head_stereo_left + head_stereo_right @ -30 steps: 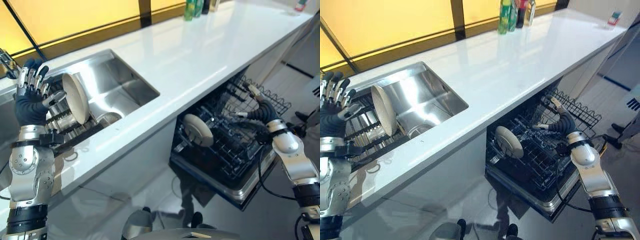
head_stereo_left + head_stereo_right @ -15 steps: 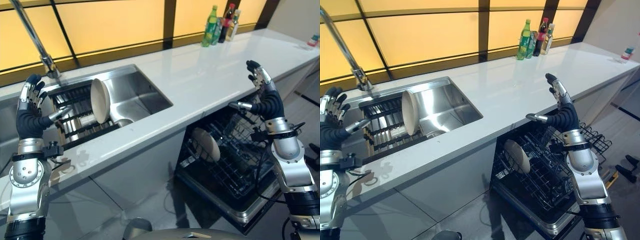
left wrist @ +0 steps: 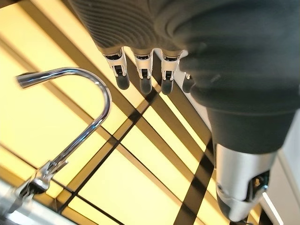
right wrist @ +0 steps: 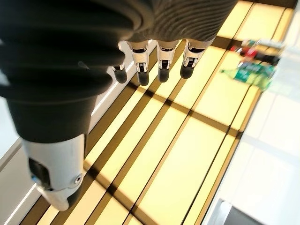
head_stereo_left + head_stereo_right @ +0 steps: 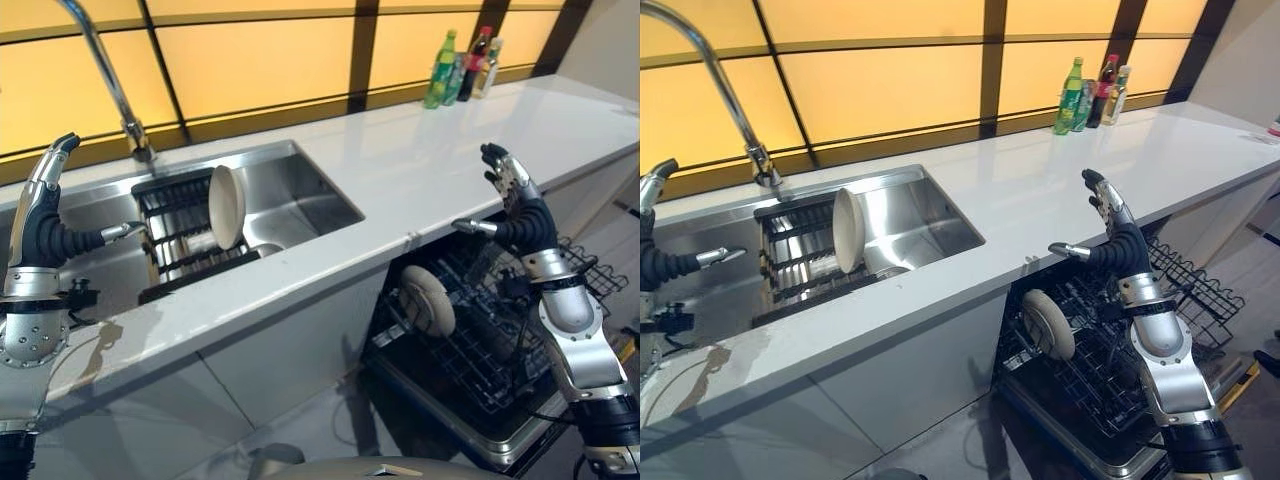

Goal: Pick up plates and place into dishwasher.

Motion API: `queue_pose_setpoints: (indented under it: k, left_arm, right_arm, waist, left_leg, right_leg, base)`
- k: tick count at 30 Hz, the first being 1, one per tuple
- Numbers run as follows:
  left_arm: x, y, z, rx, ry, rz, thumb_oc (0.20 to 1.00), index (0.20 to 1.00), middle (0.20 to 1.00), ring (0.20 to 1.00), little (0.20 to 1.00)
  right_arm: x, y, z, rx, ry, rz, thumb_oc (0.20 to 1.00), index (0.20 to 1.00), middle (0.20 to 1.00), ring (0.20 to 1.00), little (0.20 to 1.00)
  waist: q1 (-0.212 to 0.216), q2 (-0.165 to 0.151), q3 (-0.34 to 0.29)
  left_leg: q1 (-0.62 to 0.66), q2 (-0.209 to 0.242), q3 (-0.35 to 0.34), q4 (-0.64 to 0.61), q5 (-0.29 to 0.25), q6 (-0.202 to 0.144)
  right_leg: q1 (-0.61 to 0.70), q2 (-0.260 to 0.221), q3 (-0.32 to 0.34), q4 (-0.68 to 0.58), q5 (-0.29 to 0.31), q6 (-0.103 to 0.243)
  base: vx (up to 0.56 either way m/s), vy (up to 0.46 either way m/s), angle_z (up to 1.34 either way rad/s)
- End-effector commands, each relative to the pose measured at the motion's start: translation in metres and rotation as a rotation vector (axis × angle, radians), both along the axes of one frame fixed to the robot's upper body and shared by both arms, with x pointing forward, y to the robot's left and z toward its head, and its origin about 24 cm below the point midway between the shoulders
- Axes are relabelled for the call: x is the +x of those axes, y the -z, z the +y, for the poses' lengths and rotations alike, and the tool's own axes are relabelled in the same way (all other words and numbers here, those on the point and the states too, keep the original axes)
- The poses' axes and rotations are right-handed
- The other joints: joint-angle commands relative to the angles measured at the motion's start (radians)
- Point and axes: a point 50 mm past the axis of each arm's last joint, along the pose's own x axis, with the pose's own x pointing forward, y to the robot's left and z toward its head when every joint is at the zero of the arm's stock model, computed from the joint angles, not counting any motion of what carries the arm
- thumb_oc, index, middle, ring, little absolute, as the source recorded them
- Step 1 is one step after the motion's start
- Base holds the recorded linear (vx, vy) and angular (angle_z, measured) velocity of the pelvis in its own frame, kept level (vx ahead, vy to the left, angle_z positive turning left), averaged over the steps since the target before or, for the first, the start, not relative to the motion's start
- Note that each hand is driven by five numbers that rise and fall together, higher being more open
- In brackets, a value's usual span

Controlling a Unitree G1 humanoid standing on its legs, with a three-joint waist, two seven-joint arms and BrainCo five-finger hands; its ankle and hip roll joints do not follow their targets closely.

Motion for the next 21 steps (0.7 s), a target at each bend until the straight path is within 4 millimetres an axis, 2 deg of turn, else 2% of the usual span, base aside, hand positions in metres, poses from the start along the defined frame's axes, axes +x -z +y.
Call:
queue_pose_setpoints:
  k: [1, 5, 10, 13, 18, 21]
  left_arm:
    - [0.010, -0.013, -0.005, 0.148, -0.001, -0.088, 1.000, 1.000, 1.000, 1.000, 1.000]
    - [0.025, -0.016, -0.015, 0.240, -0.010, -0.127, 1.000, 1.000, 1.000, 1.000, 1.000]
    - [0.053, -0.031, -0.031, 0.353, -0.047, -0.243, 1.000, 1.000, 1.000, 1.000, 1.000]
    - [0.061, -0.032, -0.035, 0.480, -0.098, -0.279, 1.000, 1.000, 1.000, 1.000, 1.000]
    - [0.068, -0.020, -0.029, 0.714, -0.194, -0.231, 1.000, 1.000, 1.000, 1.000, 1.000]
    - [0.068, -0.012, -0.018, 0.761, -0.289, -0.214, 1.000, 1.000, 1.000, 1.000, 1.000]
  right_arm:
    - [-0.004, -0.021, 0.003, -0.004, -0.051, -0.089, 1.000, 1.000, 1.000, 1.000, 1.000]
    - [-0.001, -0.023, -0.001, -0.014, -0.047, -0.086, 1.000, 1.000, 1.000, 1.000, 1.000]
    - [0.015, -0.044, -0.002, -0.036, -0.037, -0.166, 1.000, 1.000, 1.000, 1.000, 1.000]
    - [0.018, -0.053, -0.003, -0.058, -0.042, -0.195, 1.000, 1.000, 1.000, 1.000, 1.000]
    - [0.018, -0.061, -0.005, -0.100, -0.061, -0.206, 1.000, 1.000, 1.000, 1.000, 1.000]
    - [0.020, -0.065, -0.005, -0.132, -0.078, -0.203, 1.000, 1.000, 1.000, 1.000, 1.000]
  waist:
    - [-0.029, 0.039, -0.024]
    - [-0.060, 0.039, 0.017]
    - [-0.096, 0.051, 0.121]
    - [-0.112, 0.061, 0.171]
    - [-0.133, 0.079, 0.205]
    - [-0.139, 0.091, 0.215]
  left_leg:
    - [0.029, 0.008, 0.007, -0.040, -0.005, 0.009]
    - [-0.015, -0.010, 0.014, -0.009, -0.030, 0.026]
    - [-0.145, -0.029, 0.030, 0.054, -0.044, 0.032]
    - [-0.213, -0.037, 0.047, 0.103, -0.046, 0.030]
    - [-0.261, -0.040, 0.077, 0.128, -0.039, 0.020]
    - [-0.270, -0.044, 0.092, 0.126, -0.032, 0.018]
  right_leg:
    - [-0.080, -0.046, 0.017, 0.145, -0.066, 0.022]
    - [-0.159, -0.071, 0.059, 0.161, -0.043, 0.047]
    - [-0.293, -0.099, 0.110, 0.174, -0.007, 0.066]
    - [-0.349, -0.110, 0.140, 0.189, 0.006, 0.069]
    - [-0.379, -0.130, 0.159, 0.183, 0.019, 0.076]
    - [-0.385, -0.142, 0.164, 0.175, 0.024, 0.077]
  base:
    - [0.18, 0.163, -0.25]
    - [0.05, 0.142, -0.17]
    - [-0.17, 0.154, -0.12]
    - [-0.10, 0.170, -0.14]
    - [-0.01, 0.170, -0.16]
    - [0.02, 0.211, -0.01]
